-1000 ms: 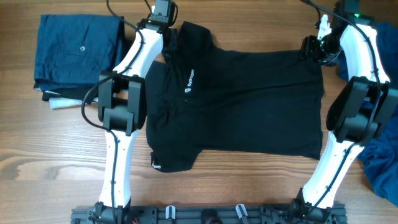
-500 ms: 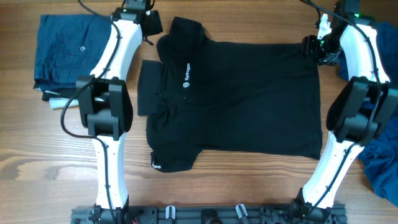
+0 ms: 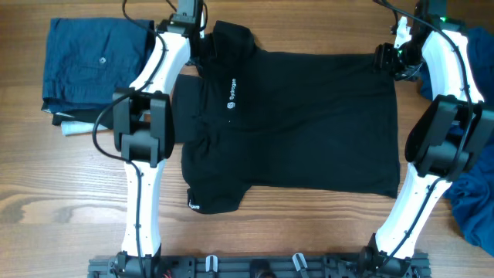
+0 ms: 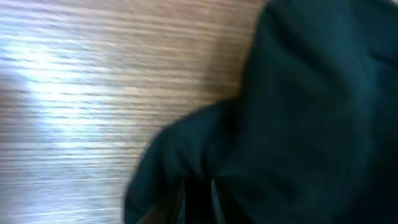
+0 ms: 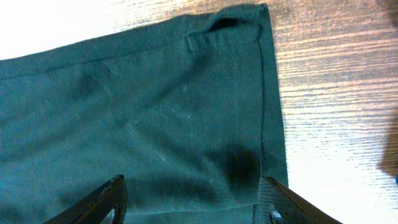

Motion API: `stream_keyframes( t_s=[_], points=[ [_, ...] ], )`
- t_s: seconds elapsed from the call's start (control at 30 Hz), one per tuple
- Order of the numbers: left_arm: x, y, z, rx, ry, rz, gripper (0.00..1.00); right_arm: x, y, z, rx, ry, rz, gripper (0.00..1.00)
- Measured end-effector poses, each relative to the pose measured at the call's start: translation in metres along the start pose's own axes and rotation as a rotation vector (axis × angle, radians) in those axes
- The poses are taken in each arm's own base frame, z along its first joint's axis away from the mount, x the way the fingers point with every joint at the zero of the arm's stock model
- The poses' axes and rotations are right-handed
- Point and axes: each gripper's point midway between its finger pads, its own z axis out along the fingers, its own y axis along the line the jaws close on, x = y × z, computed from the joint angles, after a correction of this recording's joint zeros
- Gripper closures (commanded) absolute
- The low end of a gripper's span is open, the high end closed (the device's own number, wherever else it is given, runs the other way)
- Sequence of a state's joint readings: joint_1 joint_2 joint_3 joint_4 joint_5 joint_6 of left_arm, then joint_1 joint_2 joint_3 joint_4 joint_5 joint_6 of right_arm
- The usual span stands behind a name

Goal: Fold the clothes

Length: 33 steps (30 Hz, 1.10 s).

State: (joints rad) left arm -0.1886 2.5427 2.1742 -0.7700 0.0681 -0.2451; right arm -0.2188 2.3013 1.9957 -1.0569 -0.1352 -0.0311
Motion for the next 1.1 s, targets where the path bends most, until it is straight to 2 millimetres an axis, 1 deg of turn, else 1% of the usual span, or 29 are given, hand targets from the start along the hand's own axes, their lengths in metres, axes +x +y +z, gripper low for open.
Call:
stream_keyframes(
  t_s=[0.13, 0.23, 0.33, 0.37, 0.5, 0.57, 0.63, 0.7, 0.8, 0.87, 0.97, 1.03, 1.07, 1.1],
  points=[
    [-0.005, 0.008, 0.002, -0.049, -0.027, 0.001, 0.85, -0.004, 0.0, 0.0, 0.001, -0.017, -0.004, 0.32],
    [-0.014, 0.016, 0.002, -0.071, -0.057, -0.007, 0.86, -0.009, 0.0, 0.0, 0.001, -0.036, -0.01, 0.32],
    [-0.021, 0.032, 0.003, -0.091, -0.078, -0.029, 0.87, -0.012, 0.0, 0.0, 0.002, -0.049, -0.012, 0.32],
    [-0.025, 0.044, 0.003, -0.106, -0.085, -0.046, 0.86, -0.012, 0.0, 0.0, 0.002, -0.049, -0.012, 0.32],
    [-0.033, 0.068, 0.001, -0.136, -0.105, -0.078, 0.87, -0.013, 0.0, 0.0, 0.002, -0.051, -0.012, 0.31],
    [-0.036, 0.076, 0.001, -0.145, -0.114, -0.09, 0.87, -0.014, 0.0, 0.0, 0.002, -0.055, -0.013, 0.32],
    [-0.039, 0.08, 0.001, -0.148, -0.125, -0.095, 0.89, -0.016, 0.0, -0.001, 0.002, -0.066, -0.014, 0.33],
    [-0.041, 0.079, 0.002, -0.146, -0.134, -0.095, 0.9, -0.019, 0.0, -0.001, 0.003, -0.075, -0.016, 0.39],
    [-0.042, 0.078, 0.002, -0.142, -0.138, -0.093, 0.9, -0.023, -0.001, -0.001, 0.004, -0.094, -0.026, 0.39],
    [-0.042, 0.072, 0.002, -0.12, -0.135, -0.089, 0.9, -0.024, -0.001, -0.001, 0.004, -0.099, -0.026, 0.38],
    [-0.038, 0.045, 0.002, -0.03, -0.115, -0.066, 0.89, -0.026, -0.001, -0.001, 0.004, -0.107, -0.027, 0.38],
    [-0.03, 0.023, 0.003, 0.02, -0.089, -0.042, 0.91, -0.027, -0.001, -0.001, 0.004, -0.108, -0.027, 0.38],
    [-0.026, 0.015, 0.003, 0.033, -0.076, -0.033, 0.92, -0.026, 0.0, -0.001, 0.003, -0.107, -0.027, 0.38],
    [-0.022, 0.008, 0.003, 0.047, -0.063, -0.024, 0.85, -0.025, 0.0, -0.001, 0.001, -0.103, -0.027, 0.37]
  ],
)
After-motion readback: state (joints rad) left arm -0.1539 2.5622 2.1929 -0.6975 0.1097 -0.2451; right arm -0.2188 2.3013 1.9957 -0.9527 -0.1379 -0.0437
